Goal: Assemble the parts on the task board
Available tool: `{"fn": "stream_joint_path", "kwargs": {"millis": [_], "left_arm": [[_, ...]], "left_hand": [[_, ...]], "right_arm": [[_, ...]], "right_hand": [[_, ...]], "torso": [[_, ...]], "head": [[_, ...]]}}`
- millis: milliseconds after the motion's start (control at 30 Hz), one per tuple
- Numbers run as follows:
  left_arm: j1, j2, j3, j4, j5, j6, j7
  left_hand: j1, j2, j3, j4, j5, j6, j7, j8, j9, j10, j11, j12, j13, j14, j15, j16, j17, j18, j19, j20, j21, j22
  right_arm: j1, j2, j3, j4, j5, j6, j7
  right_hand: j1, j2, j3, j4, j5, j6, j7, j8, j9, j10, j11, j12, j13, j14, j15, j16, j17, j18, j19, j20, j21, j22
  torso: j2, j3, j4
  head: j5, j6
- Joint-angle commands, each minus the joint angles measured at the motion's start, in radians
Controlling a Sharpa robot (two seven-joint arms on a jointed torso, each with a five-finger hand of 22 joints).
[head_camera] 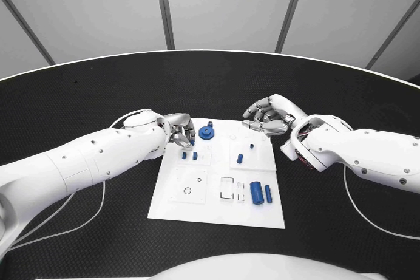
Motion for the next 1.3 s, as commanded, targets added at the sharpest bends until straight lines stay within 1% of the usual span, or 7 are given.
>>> {"fn": "stream_joint_path", "kwargs": {"millis": [33,200,333,567,733,1100,1300], "left_arm": [[0.0,0.001,0.0,-0.001,0.0,0.003,-0.001],[0.0,0.002,0.0,-0.002,0.0,0.005,-0.001],[0.0,0.004,0.0,-0.003,0.0,0.005,0.0],[0.0,0.006,0.0,-0.004,0.0,0.004,0.002],[-0.001,0.006,0.0,-0.005,0.0,0.008,0.001],[-0.003,0.006,0.0,-0.008,0.0,0.017,-0.004],[-0.004,0.005,0.0,-0.01,0.0,0.004,-0.003]], "left_hand": [[-0.011,0.001,-0.004,0.0,-0.003,0.006,-0.001,-0.006,0.001,0.007,0.002,-0.003,0.001,-0.002,-0.003,-0.003,-0.001,-0.016,0.0,-0.001,0.001,-0.002],[-0.011,0.001,-0.004,0.0,-0.003,0.006,-0.001,-0.006,0.001,0.007,0.002,-0.003,0.001,-0.002,-0.003,-0.003,-0.001,-0.016,0.0,-0.001,0.001,-0.002],[-0.012,0.0,-0.004,0.0,-0.003,0.006,0.0,-0.007,0.002,0.007,0.003,-0.004,0.001,-0.001,-0.003,-0.003,0.002,-0.016,0.0,-0.001,0.001,-0.002],[-0.012,0.0,-0.004,0.0,-0.003,0.005,0.0,-0.007,0.002,0.007,0.003,-0.004,0.001,-0.001,-0.003,-0.002,0.004,-0.016,0.0,-0.001,0.001,-0.002],[-0.012,0.0,-0.004,0.0,-0.003,0.005,0.0,-0.007,0.002,0.007,0.003,-0.004,0.001,-0.001,-0.003,-0.002,0.004,-0.016,0.0,-0.001,0.001,-0.002],[-0.012,0.0,-0.004,0.0,-0.003,0.004,0.0,-0.009,0.002,0.007,0.003,-0.005,0.001,-0.002,-0.003,-0.004,-0.003,-0.016,-0.001,-0.001,0.0,-0.003],[-0.012,0.0,-0.004,-0.001,-0.003,0.004,0.001,-0.01,0.002,0.007,0.003,-0.006,0.002,-0.002,-0.003,-0.003,0.0,-0.016,-0.001,-0.001,-0.001,-0.005]], "right_arm": [[0.0,0.0,0.0,0.0,0.0,0.0,0.0],[0.0,0.0,0.0,0.0,0.0,0.0,0.0],[0.0,0.0,0.0,0.0,0.0,0.001,0.0],[0.0,0.0,0.0,-0.001,0.0,0.001,0.0],[0.0,0.0,0.0,-0.001,0.0,0.001,0.0],[0.0,0.001,0.0,-0.002,0.0,0.002,0.0],[0.0,0.001,0.0,-0.003,0.0,0.002,0.0]], "right_hand": [[0.001,-0.008,0.005,-0.002,0.003,0.004,0.0,0.004,0.001,0.01,0.0,0.003,-0.001,0.004,-0.006,-0.006,0.001,0.013,0.007,0.0,-0.003,-0.001],[0.001,-0.008,0.005,-0.002,0.003,0.004,0.0,0.004,0.001,0.01,0.0,0.003,-0.001,0.004,-0.006,-0.006,0.001,0.013,0.007,0.0,-0.003,-0.001],[0.001,-0.008,0.005,-0.002,0.003,0.004,0.0,0.004,0.001,0.01,0.0,0.003,-0.001,0.004,-0.006,-0.006,0.001,0.013,0.007,0.0,-0.003,-0.001],[0.001,-0.008,0.005,-0.002,0.003,0.004,0.0,0.004,0.001,0.01,0.0,0.003,-0.001,0.004,-0.006,-0.006,0.001,0.013,0.007,0.0,-0.003,-0.001],[0.001,-0.008,0.005,-0.002,0.003,0.004,0.0,0.004,0.001,0.01,0.0,0.003,-0.001,0.004,-0.006,-0.006,0.001,0.013,0.007,0.0,-0.003,-0.001],[0.001,-0.008,0.005,-0.002,0.003,0.004,0.0,0.004,0.001,0.01,0.0,0.003,-0.001,0.004,-0.006,-0.006,0.001,0.013,0.007,0.0,-0.003,-0.001],[0.0,-0.009,0.011,-0.004,0.005,0.002,0.001,0.004,0.001,0.01,0.0,0.003,-0.008,0.005,-0.006,-0.01,0.003,0.013,0.013,-0.001,-0.011,-0.006]], "torso": [[0.0,0.0002,-0.0005],[0.0,0.0008,-0.0007],[0.0,0.0004,-0.0004],[0.0,0.0008,-0.0004],[-0.001,0.0004,0.0003],[-0.001,-0.0002,-0.0008],[0.0,-0.0003,0.0001]], "head": [[0.0,-0.001],[0.0,0.0],[-0.001,0.0],[0.0,-0.001],[0.0,-0.001],[0.001,-0.002],[0.002,-0.001]]}}
